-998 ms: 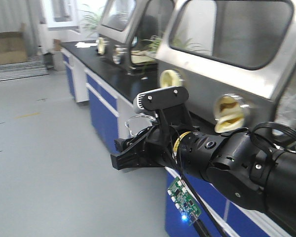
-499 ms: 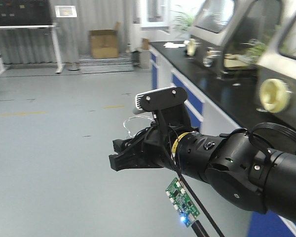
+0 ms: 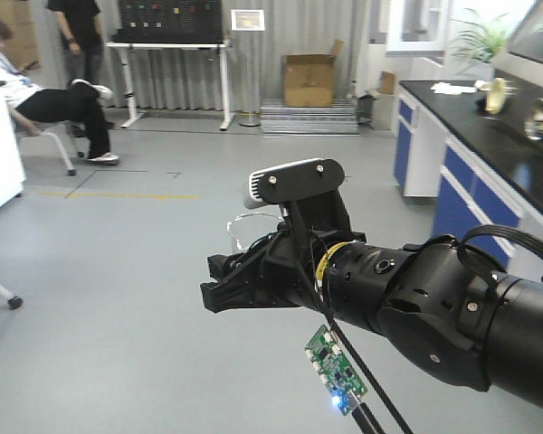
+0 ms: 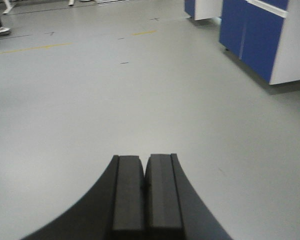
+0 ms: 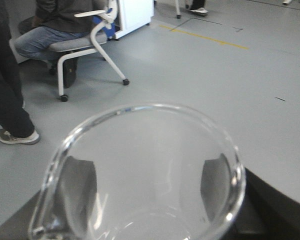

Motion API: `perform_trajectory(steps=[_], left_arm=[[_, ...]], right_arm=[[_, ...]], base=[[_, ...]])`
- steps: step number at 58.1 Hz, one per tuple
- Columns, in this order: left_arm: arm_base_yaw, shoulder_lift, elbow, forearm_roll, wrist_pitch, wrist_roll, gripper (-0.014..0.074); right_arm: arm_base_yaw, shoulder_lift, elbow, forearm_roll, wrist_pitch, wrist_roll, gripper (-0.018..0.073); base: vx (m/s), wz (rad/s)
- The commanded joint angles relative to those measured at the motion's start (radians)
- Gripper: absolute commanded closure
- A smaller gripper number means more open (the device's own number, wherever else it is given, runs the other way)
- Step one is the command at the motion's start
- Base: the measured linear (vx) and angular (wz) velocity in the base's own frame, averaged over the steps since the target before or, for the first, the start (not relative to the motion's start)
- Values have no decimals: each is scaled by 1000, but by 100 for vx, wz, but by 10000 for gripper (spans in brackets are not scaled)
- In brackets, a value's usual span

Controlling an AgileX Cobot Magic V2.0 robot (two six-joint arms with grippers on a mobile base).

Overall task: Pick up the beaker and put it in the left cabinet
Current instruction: 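Hold the beaker in the right gripper while the base drives to the cabinet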

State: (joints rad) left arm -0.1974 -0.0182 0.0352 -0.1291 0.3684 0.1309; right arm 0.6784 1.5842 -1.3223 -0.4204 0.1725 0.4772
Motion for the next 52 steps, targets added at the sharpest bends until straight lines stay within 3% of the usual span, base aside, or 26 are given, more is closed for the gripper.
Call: perform_trajectory(steps=[1, 52], left_arm=[[-6, -10, -19, -11, -82, -1, 603], [-6, -10, -19, -11, -82, -1, 603]], right_arm=[[-3, -42, -39, -10, -79, -4, 550], [-3, -42, -39, -10, -79, -4, 550]], base=[[28, 37], [38, 19]])
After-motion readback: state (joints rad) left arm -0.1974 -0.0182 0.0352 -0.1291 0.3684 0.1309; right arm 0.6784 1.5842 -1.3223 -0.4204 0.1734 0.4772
